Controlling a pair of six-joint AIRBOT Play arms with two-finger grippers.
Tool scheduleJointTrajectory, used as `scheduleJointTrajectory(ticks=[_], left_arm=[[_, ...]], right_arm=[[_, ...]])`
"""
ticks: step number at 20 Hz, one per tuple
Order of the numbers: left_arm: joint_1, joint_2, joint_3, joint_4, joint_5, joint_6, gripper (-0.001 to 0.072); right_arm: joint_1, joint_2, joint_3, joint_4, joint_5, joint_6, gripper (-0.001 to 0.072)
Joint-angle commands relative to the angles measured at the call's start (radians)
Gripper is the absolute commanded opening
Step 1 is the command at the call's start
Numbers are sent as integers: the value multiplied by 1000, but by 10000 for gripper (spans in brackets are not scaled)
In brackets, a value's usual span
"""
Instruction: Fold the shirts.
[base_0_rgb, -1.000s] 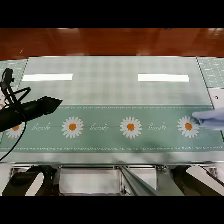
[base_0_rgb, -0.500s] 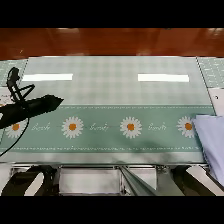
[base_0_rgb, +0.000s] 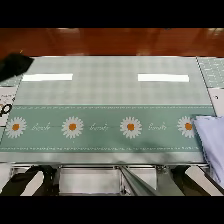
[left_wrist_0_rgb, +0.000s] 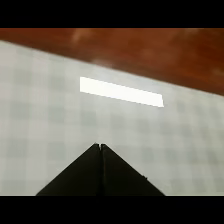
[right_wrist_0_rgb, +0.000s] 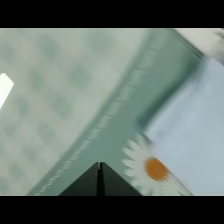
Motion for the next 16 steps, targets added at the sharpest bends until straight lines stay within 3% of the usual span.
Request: scheduleJointTrajectory(ticks=[1, 3, 5, 7, 11, 16], left_arm=[[-78, -168, 246, -2, -124, -4, 16], [-188, -270, 292, 73, -188, -26, 16], [-286, -333, 268, 327, -259, -219, 16], [-353, -326, 156, 534, -285, -333, 17], [-329, -315, -40, 569, -200, -470, 18], [-324, -319, -41, 567, -204, -465, 18]], right_arm=[[418, 0, 40, 167, -285, -105, 37], [735, -26, 39, -66, -379, -92, 37], [964, -101, 39, -430, -348, 99, 37], [1067, -198, 34, -624, -251, 155, 35], [1072, -331, -10, -587, -217, 177, 36], [1072, -364, -10, -526, -231, 176, 36]])
